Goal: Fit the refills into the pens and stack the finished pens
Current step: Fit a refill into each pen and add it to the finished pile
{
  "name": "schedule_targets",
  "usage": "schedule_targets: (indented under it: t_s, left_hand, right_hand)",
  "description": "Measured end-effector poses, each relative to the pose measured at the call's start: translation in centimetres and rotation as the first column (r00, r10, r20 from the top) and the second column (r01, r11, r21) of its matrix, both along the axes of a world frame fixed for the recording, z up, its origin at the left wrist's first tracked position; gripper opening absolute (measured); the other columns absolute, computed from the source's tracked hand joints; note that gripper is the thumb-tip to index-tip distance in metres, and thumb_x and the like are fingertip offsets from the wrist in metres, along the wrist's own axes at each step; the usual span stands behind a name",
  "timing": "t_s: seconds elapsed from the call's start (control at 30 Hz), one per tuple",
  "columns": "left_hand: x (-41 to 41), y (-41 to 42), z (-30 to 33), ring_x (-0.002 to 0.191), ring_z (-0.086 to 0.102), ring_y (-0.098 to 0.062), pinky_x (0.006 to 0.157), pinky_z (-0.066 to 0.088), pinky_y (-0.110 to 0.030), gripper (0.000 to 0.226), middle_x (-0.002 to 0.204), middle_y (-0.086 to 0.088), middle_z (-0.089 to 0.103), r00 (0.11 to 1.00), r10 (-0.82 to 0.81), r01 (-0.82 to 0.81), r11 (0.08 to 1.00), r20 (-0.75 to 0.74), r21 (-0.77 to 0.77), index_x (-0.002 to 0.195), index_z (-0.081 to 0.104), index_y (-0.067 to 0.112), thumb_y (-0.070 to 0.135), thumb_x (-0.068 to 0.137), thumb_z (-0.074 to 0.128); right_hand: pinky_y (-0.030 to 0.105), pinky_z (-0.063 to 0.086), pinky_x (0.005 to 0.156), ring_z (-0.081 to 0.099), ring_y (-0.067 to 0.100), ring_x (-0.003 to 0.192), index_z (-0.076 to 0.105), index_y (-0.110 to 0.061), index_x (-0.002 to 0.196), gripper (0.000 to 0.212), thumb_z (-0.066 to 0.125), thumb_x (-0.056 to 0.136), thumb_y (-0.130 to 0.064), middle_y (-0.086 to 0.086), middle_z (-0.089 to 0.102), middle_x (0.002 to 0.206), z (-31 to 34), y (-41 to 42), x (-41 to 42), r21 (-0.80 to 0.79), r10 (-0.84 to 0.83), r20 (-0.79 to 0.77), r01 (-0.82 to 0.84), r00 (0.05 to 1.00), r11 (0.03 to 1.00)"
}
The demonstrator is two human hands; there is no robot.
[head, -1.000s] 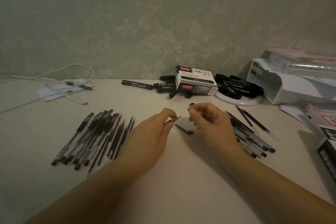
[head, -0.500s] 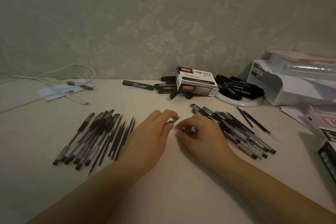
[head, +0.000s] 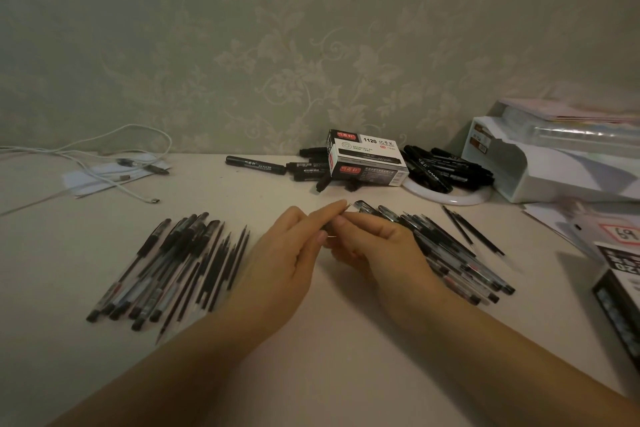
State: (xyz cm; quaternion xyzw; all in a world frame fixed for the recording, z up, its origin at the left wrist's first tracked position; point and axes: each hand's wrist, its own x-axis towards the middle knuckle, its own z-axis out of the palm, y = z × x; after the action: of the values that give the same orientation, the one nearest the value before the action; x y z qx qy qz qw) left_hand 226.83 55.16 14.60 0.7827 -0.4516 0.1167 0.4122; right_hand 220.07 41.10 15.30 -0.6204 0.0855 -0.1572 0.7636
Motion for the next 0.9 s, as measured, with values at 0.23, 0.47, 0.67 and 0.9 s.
schedule_targets:
  t_s: [0.23,0.47,0.67,0.9]
  left_hand:
    - [0.1,0.0,-0.3,0.078,0.05,0.003,0.065,0.038,-0.01,0.045,0.091,0.019,0.048,0.995,0.085,-0.084,0.996,-0.048,0.027,0.142,0.035,0.038,0.028,0.099,0.043]
    - [-0.1,0.3,0.1,0.093,0.049,0.003,0.076,0.044,-0.016,0.031,0.106,0.018,0.05,0.991,0.134,-0.134,0.988,0.01,0.074,0.13,0.048,0.032,0.028,0.1,0.04]
    - [0.0,0.7,0.4,0.08,0.052,-0.003,0.075,0.051,-0.029,0.03,0.103,0.014,0.049,0.971,0.238,-0.238,0.969,0.012,0.064,0.129,0.048,0.03,0.028,0.1,0.041]
    - [1.1,2.2,0.9,0.088,0.053,-0.01,0.076,0.048,-0.029,0.026,0.108,0.008,0.05,0.881,0.473,-0.471,0.878,-0.001,0.091,0.123,0.049,0.021,0.022,0.098,0.047]
  right_hand:
    - [0.019,0.057,0.064,0.074,0.011,0.076,0.061,-0.014,0.102,0.014,0.048,0.103,-0.018,-0.003,0.077,0.083,2.1,-2.6,0.7,0.131,-0.347,0.07,0.336,0.935,0.933]
    - [0.017,0.041,0.065,0.059,0.001,0.076,0.07,-0.027,0.096,0.009,0.062,0.096,-0.025,-0.013,0.067,0.083,2.2,-7.4,0.1,-0.667,-0.579,0.168,0.525,0.798,0.529]
    - [0.042,0.054,0.074,0.059,0.026,0.079,0.074,-0.003,0.098,0.022,0.052,0.096,-0.003,0.015,0.064,0.096,0.5,-8.2,-0.2,-0.954,-0.624,0.102,0.253,0.775,0.158]
    - [0.036,0.053,0.072,0.062,0.027,0.084,0.075,-0.003,0.097,0.021,0.055,0.095,-0.006,0.015,0.066,0.098,0.4,-8.4,-0.3,-0.985,-0.655,0.048,0.143,0.754,0.092]
